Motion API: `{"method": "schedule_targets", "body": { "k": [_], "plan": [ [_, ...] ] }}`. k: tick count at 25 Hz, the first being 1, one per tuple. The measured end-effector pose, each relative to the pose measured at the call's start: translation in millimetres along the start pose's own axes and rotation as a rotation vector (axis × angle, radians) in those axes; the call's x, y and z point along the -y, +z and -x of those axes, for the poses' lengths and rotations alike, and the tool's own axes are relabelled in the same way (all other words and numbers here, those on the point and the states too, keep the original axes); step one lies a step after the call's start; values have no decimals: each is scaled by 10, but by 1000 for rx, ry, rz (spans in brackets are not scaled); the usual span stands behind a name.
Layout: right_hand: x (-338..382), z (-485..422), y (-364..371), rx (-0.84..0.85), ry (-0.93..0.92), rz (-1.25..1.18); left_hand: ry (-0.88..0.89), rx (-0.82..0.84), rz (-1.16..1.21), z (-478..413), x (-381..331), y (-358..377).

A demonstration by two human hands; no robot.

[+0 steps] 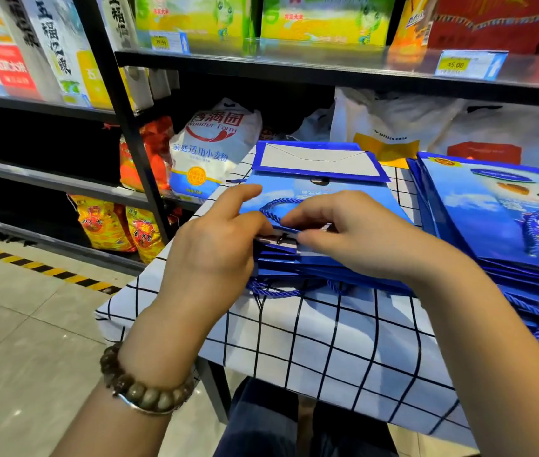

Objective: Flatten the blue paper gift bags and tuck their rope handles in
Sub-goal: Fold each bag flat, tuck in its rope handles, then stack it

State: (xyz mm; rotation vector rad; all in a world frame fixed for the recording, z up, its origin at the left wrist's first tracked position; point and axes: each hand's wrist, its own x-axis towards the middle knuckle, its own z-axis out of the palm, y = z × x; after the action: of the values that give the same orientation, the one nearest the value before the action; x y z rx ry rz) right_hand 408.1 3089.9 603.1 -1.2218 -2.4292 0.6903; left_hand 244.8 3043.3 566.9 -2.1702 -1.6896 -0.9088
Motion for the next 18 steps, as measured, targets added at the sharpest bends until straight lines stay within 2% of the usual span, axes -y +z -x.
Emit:
{"method": "schedule_targets", "body": {
  "k": [2,4,6,11,18],
  "plan": [
    [-29,23,41,-39,-22,6,-144,19,12,3,-106,-2],
    [-35,18,88,-122,-24,-23,-291,130,-42,-21,-237,-15],
    [-23,14,120,-160,-21,-50,-344,208,-143,-50,-331,-20],
    [-9,30,200,-239,-46,-33,-300,258,-377,-122,-438,-37],
    [-32,67,248,-293,1,-32,-76,413,-393,-127,-298,-119]
  ]
}}
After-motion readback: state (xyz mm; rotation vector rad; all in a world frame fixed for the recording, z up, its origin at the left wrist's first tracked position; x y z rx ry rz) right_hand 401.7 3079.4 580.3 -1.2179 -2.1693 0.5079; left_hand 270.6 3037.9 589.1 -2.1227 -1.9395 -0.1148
